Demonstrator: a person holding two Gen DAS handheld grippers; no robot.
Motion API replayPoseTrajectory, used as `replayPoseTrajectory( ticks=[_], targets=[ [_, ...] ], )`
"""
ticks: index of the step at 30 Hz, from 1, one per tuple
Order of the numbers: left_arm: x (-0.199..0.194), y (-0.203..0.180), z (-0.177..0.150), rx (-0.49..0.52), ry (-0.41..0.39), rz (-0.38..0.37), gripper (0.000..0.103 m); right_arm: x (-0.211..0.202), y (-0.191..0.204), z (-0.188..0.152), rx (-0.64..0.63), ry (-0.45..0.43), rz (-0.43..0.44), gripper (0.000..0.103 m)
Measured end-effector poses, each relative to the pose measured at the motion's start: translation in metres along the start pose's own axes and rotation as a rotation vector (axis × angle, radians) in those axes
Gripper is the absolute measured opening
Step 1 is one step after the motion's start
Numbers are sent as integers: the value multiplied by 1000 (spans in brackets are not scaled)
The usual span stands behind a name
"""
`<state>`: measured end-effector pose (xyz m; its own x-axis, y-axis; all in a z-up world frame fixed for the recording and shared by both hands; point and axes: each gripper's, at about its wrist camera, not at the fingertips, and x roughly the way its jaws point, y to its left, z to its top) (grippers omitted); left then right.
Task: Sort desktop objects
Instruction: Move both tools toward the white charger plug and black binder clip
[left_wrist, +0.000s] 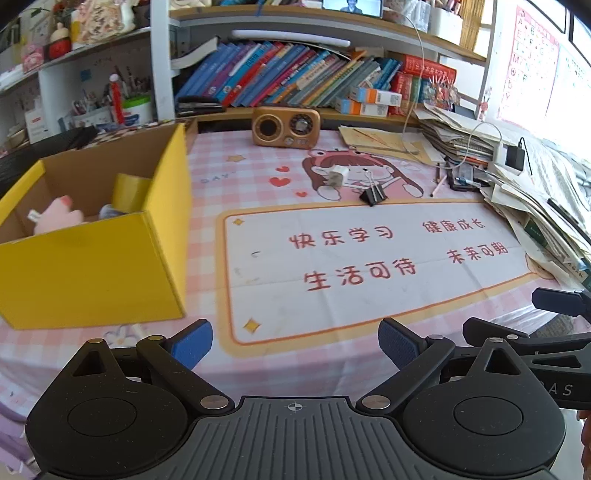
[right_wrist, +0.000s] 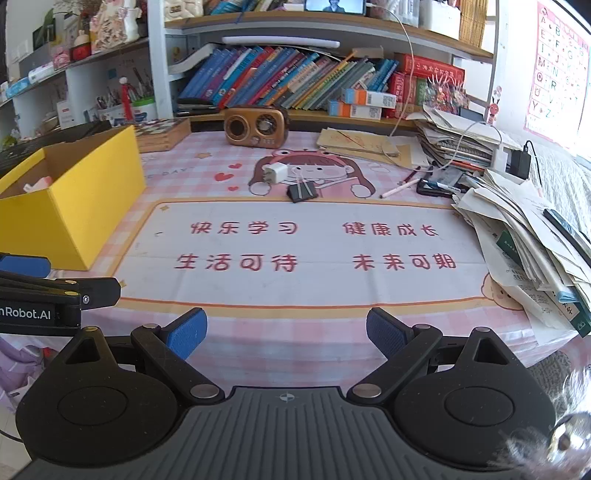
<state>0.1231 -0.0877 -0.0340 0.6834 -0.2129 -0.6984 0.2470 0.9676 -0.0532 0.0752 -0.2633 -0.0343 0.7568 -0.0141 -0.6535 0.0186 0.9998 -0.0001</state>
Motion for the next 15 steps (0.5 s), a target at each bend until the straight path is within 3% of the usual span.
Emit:
replayPoseTrajectory(
  ticks=[15],
  targets=[
    [55, -42, 37, 4, 39, -9, 98, 44, -59, 28, 11, 47, 4, 94]
  ],
)
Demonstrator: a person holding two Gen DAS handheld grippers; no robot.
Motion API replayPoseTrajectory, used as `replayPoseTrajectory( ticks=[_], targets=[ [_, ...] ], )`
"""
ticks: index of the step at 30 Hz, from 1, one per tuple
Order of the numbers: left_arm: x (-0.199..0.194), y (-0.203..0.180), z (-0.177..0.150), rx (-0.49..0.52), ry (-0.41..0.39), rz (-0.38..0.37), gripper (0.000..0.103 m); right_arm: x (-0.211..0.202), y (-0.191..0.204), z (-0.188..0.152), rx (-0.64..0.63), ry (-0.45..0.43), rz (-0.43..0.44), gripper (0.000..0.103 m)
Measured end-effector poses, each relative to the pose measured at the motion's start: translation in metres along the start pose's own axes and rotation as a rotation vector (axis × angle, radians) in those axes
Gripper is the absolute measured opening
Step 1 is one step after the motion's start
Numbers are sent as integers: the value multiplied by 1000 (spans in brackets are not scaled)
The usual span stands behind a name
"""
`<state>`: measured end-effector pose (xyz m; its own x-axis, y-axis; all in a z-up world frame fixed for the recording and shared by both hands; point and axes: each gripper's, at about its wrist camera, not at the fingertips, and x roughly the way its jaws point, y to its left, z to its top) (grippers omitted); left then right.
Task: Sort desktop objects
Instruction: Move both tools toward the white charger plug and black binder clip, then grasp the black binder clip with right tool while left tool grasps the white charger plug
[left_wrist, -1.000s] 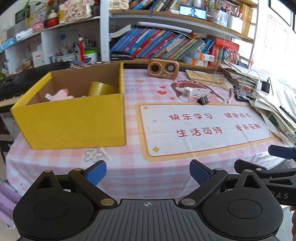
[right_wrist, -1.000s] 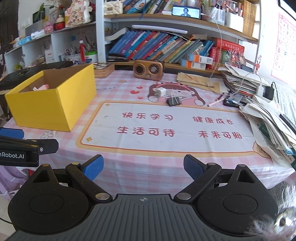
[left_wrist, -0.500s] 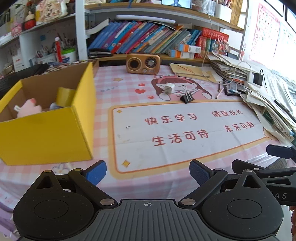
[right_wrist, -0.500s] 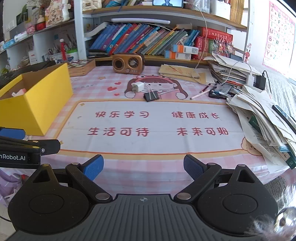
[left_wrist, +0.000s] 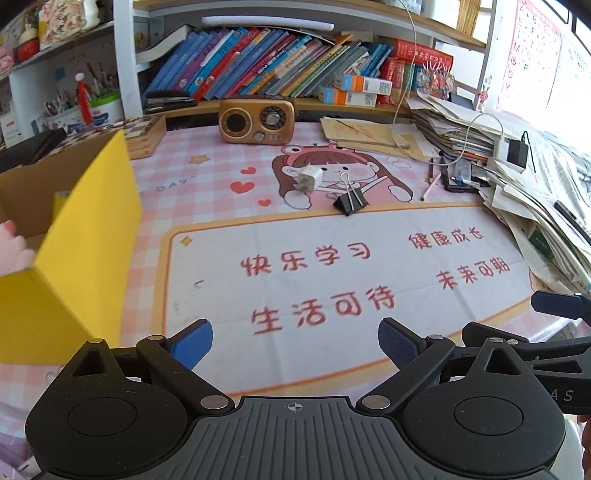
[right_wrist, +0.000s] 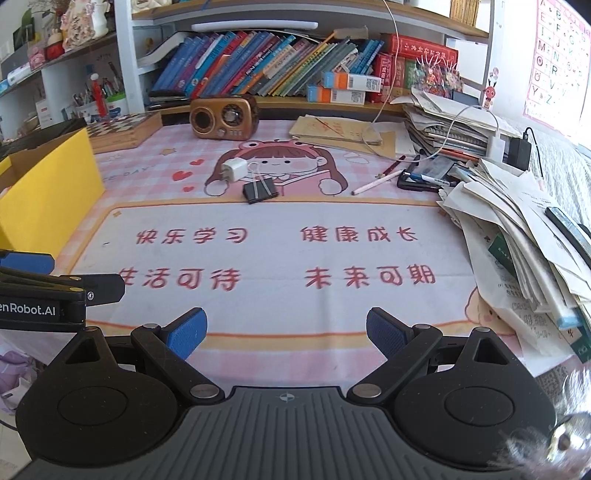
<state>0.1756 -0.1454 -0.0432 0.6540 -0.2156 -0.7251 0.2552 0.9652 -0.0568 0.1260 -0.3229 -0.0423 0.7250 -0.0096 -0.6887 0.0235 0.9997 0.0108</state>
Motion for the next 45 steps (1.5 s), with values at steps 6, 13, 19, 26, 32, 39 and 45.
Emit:
replayPoseTrajectory(
  ticks=[6, 13, 19, 26, 32, 39, 45],
  targets=[
    [16, -13, 13, -12, 14, 18, 98, 17, -19, 12, -6, 15, 25, 94],
    [29, -16, 30, -37, 17, 66, 98, 35, -31, 26, -18, 15, 72, 92],
    [41, -12, 49, -61, 3, 116, 98, 57, -38, 42, -31, 7, 112, 91],
    [55, -1, 65, -88, 2, 172, 98, 86, -38, 64, -49, -7, 154, 87],
    [68, 5, 79, -103, -2, 207, 98, 118, -30, 81, -84, -7, 196, 83],
    [81, 9, 91, -108, 0, 226, 98, 151, -20, 99, -117, -3, 238, 80],
    [90, 10, 99, -106, 3, 241, 98, 169, -17, 105, -126, 11, 264, 75]
  ],
)
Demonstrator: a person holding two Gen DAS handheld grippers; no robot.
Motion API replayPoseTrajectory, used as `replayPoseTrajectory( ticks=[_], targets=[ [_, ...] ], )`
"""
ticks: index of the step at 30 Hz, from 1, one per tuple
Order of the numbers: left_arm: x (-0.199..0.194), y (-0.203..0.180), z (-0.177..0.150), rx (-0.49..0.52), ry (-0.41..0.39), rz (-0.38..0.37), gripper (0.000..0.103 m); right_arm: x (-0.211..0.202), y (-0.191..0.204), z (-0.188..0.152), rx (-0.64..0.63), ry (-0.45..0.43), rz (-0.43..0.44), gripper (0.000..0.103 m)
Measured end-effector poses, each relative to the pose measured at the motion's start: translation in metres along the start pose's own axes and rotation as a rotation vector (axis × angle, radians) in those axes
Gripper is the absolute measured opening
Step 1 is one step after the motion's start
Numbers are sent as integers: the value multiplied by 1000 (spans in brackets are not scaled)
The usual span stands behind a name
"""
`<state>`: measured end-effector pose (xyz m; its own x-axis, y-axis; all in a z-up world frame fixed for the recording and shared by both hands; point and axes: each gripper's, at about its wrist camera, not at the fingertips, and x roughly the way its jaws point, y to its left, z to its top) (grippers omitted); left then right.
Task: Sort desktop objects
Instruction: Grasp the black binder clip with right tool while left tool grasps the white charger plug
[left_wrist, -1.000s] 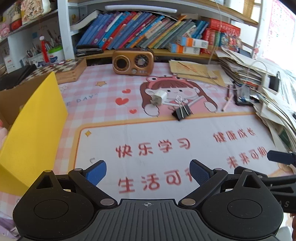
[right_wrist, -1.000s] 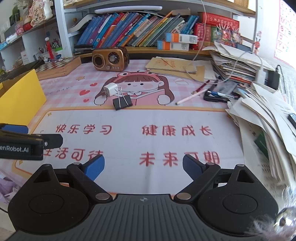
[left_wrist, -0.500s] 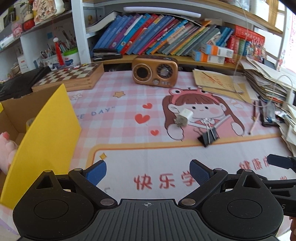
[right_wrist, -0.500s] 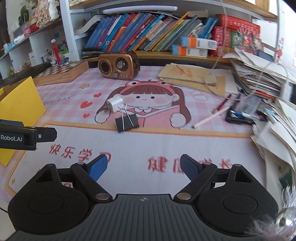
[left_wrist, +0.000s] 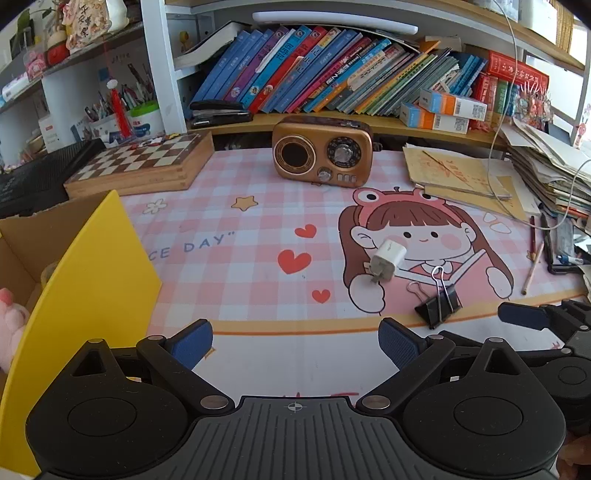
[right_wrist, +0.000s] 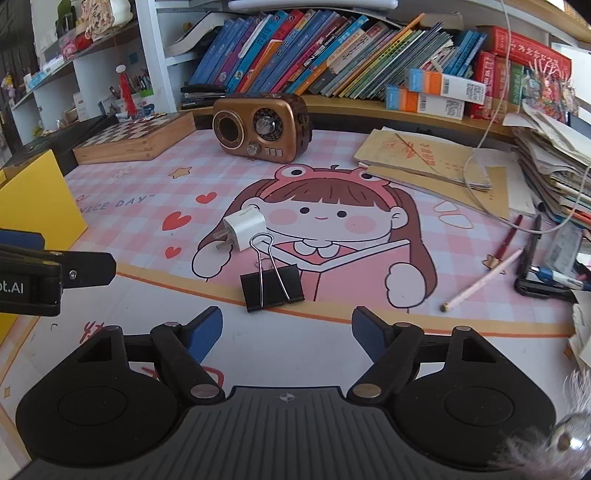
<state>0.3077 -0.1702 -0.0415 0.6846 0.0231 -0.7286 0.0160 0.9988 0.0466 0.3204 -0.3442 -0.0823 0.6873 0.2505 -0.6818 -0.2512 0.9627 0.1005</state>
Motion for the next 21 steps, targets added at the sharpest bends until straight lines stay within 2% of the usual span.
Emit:
replayPoseTrajectory(
  ticks=[10, 13, 16, 18, 21],
  targets=[
    [12, -1, 6, -5, 16, 17, 98, 21, 1, 8, -23, 5, 34, 71],
    [16, -3, 9, -4, 20, 18, 98, 28, 2, 12, -44, 3, 39, 67],
    [18, -5, 12, 1, 21, 17, 98, 31, 3, 16, -79, 2, 53, 53],
    [21, -6, 14, 4, 21, 14, 98, 31, 2, 17, -96, 1, 58, 39],
    [26, -10, 17, 4, 22, 1, 98, 27, -3, 18, -96, -15, 46, 38]
  ],
)
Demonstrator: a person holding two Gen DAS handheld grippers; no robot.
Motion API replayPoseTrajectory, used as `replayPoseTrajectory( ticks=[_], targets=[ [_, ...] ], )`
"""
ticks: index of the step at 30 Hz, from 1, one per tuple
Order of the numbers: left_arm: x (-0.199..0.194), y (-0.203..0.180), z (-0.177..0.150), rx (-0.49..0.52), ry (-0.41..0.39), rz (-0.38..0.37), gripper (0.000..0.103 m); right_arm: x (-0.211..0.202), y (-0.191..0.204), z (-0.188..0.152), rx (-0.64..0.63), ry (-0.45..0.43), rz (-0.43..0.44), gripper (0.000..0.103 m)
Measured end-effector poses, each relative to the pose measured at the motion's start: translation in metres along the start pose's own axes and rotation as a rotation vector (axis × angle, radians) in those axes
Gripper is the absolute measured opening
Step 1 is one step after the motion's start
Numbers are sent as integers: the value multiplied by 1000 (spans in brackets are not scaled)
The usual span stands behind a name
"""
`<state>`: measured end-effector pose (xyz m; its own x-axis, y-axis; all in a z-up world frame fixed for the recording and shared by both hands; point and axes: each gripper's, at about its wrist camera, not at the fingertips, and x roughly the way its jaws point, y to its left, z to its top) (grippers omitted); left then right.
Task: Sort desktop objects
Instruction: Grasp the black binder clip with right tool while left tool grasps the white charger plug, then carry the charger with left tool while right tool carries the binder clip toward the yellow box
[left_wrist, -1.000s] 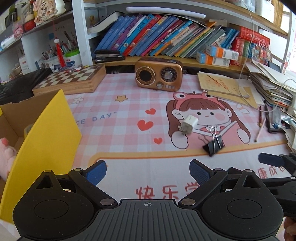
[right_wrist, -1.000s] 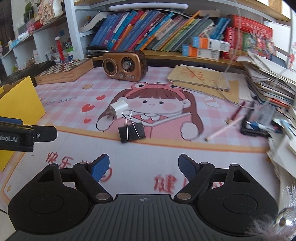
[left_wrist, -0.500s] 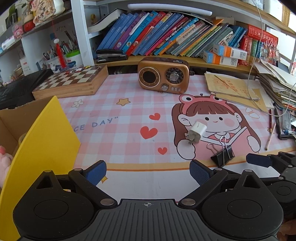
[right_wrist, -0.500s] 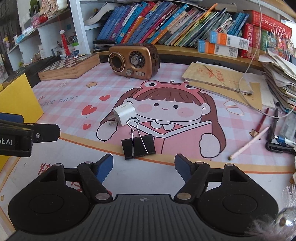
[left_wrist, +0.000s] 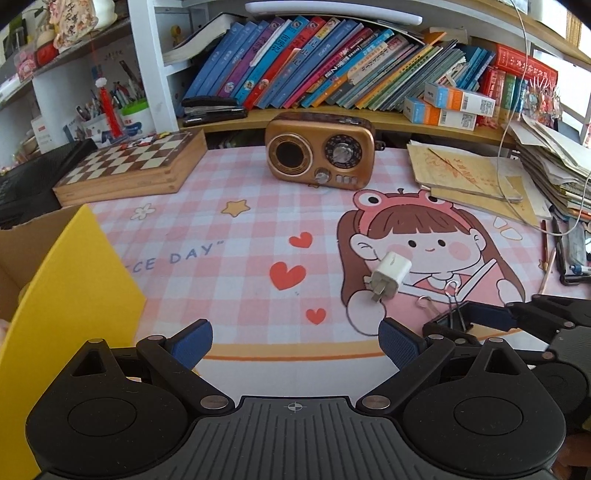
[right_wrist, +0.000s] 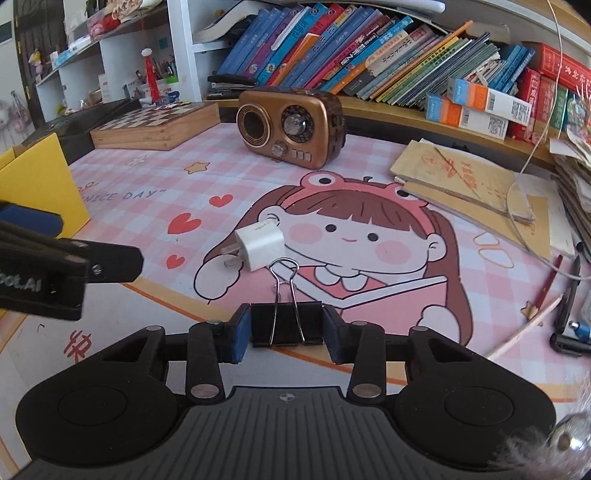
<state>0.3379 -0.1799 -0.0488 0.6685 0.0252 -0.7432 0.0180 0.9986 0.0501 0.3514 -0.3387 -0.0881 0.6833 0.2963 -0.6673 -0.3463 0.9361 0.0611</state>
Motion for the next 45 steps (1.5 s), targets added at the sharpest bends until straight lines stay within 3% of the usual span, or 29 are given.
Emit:
replayPoseTrajectory(
  ticks=[10, 16, 24, 28, 35, 45],
  targets=[
    [41, -31, 16, 10, -7, -110, 96, -39, -38, -9, 137, -26, -94, 37],
    [63, -52, 26, 69, -10, -107, 68, -54, -45, -15, 167, -24, -101, 37],
    [78, -59, 26, 96, 18, -115, 50, -59, -49, -16, 168, -28, -105, 37],
    [77, -62, 25, 102, 10, -130, 32, -60, -50, -16, 170, -24, -105, 37],
    [59, -56, 22, 82, -7, -160, 32, -64, -43, -17, 164, -31, -93, 37],
    [-6, -22, 11, -17, -74, -216, 32, -85, -22, -18, 139, -44, -75, 37]
  ],
)
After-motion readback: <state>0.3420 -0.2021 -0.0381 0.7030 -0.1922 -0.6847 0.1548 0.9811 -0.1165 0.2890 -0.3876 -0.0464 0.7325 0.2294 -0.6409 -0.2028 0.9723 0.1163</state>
